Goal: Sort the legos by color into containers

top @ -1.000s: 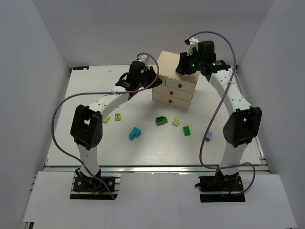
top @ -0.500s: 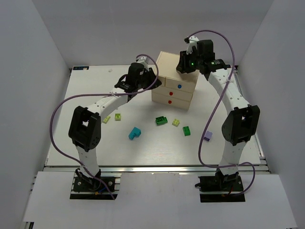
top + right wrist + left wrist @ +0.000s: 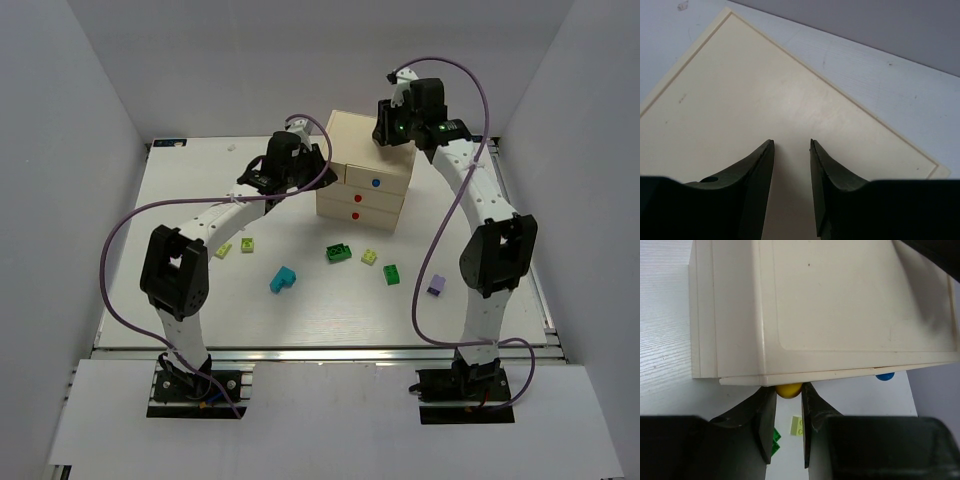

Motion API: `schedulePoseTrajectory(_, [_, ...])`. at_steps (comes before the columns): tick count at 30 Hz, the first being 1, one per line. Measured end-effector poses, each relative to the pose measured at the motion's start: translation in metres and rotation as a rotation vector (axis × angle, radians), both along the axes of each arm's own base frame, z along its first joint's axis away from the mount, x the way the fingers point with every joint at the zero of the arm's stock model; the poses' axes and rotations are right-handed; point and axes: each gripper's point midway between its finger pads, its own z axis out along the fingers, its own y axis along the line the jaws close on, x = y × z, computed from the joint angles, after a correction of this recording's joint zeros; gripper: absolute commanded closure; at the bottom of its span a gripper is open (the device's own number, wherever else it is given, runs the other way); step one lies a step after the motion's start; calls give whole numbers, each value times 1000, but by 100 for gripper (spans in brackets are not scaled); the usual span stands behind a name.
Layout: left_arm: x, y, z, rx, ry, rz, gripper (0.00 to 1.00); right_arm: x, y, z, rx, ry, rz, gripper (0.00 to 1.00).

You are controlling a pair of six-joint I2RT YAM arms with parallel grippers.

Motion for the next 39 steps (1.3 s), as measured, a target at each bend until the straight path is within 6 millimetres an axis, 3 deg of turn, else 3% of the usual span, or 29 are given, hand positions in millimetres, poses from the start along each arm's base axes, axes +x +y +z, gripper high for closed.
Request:
schedulePoseTrajectory(12, [-4,1,1,7,21,-30,89,49,-12,1,-42,-95,-131,63])
schedulePoseTrajectory(29, [-12,-1,5,5,57,-76,91,52,-14,-1,-49,-98,-192,66])
schedulePoseTrajectory(39, [-20,-6,23,-22,66,-130,92,64,-19,-2,-50,-131,-238,67])
